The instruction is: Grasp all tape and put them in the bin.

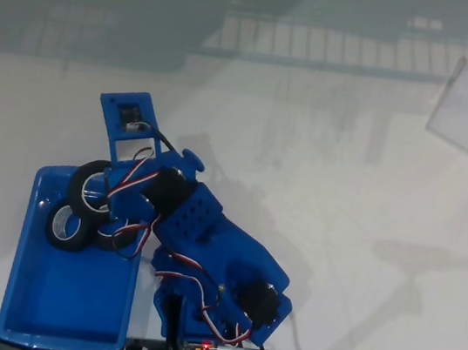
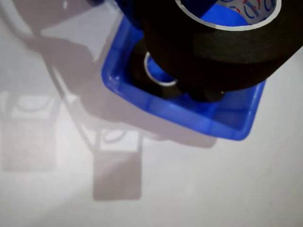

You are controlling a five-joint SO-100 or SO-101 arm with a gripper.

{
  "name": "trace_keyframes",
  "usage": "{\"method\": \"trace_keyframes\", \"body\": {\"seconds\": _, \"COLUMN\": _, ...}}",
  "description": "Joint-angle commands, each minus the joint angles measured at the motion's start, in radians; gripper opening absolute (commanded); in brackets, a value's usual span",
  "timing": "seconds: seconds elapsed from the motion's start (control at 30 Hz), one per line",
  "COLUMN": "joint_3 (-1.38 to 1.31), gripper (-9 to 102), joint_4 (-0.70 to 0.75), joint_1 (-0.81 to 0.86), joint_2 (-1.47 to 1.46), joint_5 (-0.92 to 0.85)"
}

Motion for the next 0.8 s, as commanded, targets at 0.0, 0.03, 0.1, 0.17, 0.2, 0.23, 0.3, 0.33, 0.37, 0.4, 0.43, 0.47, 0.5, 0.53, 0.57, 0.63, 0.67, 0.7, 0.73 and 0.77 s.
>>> {"method": "trace_keyframes", "body": {"seconds": 0.0, "joint_3": 0.038, "gripper": 0, "joint_4": -0.080, "joint_1": -0.020, "joint_2": -0.011, "joint_5": 0.014}}
{"method": "trace_keyframes", "body": {"seconds": 0.03, "joint_3": 0.060, "gripper": 0, "joint_4": -0.095, "joint_1": -0.029, "joint_2": -0.015, "joint_5": 0.018}}
{"method": "trace_keyframes", "body": {"seconds": 0.1, "joint_3": 0.084, "gripper": 0, "joint_4": -0.114, "joint_1": -0.054, "joint_2": -0.021, "joint_5": 0.034}}
{"method": "trace_keyframes", "body": {"seconds": 0.17, "joint_3": 0.101, "gripper": 0, "joint_4": -0.120, "joint_1": -0.081, "joint_2": -0.023, "joint_5": 0.052}}
{"method": "trace_keyframes", "body": {"seconds": 0.2, "joint_3": 0.107, "gripper": 0, "joint_4": -0.123, "joint_1": -0.097, "joint_2": -0.023, "joint_5": 0.061}}
{"method": "trace_keyframes", "body": {"seconds": 0.23, "joint_3": 0.110, "gripper": 0, "joint_4": -0.124, "joint_1": -0.112, "joint_2": -0.023, "joint_5": 0.071}}
{"method": "trace_keyframes", "body": {"seconds": 0.3, "joint_3": 0.112, "gripper": 0, "joint_4": -0.123, "joint_1": -0.138, "joint_2": -0.021, "joint_5": 0.084}}
{"method": "trace_keyframes", "body": {"seconds": 0.33, "joint_3": 0.112, "gripper": 0, "joint_4": -0.124, "joint_1": -0.147, "joint_2": -0.021, "joint_5": 0.087}}
{"method": "trace_keyframes", "body": {"seconds": 0.37, "joint_3": 0.112, "gripper": 0, "joint_4": -0.124, "joint_1": -0.156, "joint_2": -0.021, "joint_5": 0.084}}
{"method": "trace_keyframes", "body": {"seconds": 0.4, "joint_3": 0.112, "gripper": 0, "joint_4": -0.123, "joint_1": -0.167, "joint_2": -0.025, "joint_5": 0.080}}
{"method": "trace_keyframes", "body": {"seconds": 0.43, "joint_3": 0.112, "gripper": 3, "joint_4": -0.124, "joint_1": -0.170, "joint_2": -0.025, "joint_5": 0.080}}
{"method": "trace_keyframes", "body": {"seconds": 0.47, "joint_3": 0.112, "gripper": 7, "joint_4": -0.126, "joint_1": -0.173, "joint_2": -0.025, "joint_5": 0.084}}
{"method": "trace_keyframes", "body": {"seconds": 0.5, "joint_3": 0.109, "gripper": 13, "joint_4": -0.126, "joint_1": -0.176, "joint_2": -0.025, "joint_5": 0.092}}
{"method": "trace_keyframes", "body": {"seconds": 0.53, "joint_3": 0.107, "gripper": 18, "joint_4": -0.126, "joint_1": -0.178, "joint_2": -0.025, "joint_5": 0.107}}
{"method": "trace_keyframes", "body": {"seconds": 0.57, "joint_3": 0.106, "gripper": 23, "joint_4": -0.130, "joint_1": -0.181, "joint_2": -0.023, "joint_5": 0.124}}
{"method": "trace_keyframes", "body": {"seconds": 0.63, "joint_3": 0.098, "gripper": 31, "joint_4": -0.132, "joint_1": -0.186, "joint_2": -0.023, "joint_5": 0.147}}
{"method": "trace_keyframes", "body": {"seconds": 0.67, "joint_3": 0.098, "gripper": 32, "joint_4": -0.141, "joint_1": -0.192, "joint_2": -0.025, "joint_5": 0.153}}
{"method": "trace_keyframes", "body": {"seconds": 0.7, "joint_3": 0.098, "gripper": 33, "joint_4": -0.146, "joint_1": -0.192, "joint_2": -0.026, "joint_5": 0.158}}
{"method": "trace_keyframes", "body": {"seconds": 0.73, "joint_3": 0.097, "gripper": 33, "joint_4": -0.147, "joint_1": -0.190, "joint_2": -0.026, "joint_5": 0.161}}
{"method": "trace_keyframes", "body": {"seconds": 0.77, "joint_3": 0.095, "gripper": 33, "joint_4": -0.149, "joint_1": -0.190, "joint_2": -0.028, "joint_5": 0.164}}
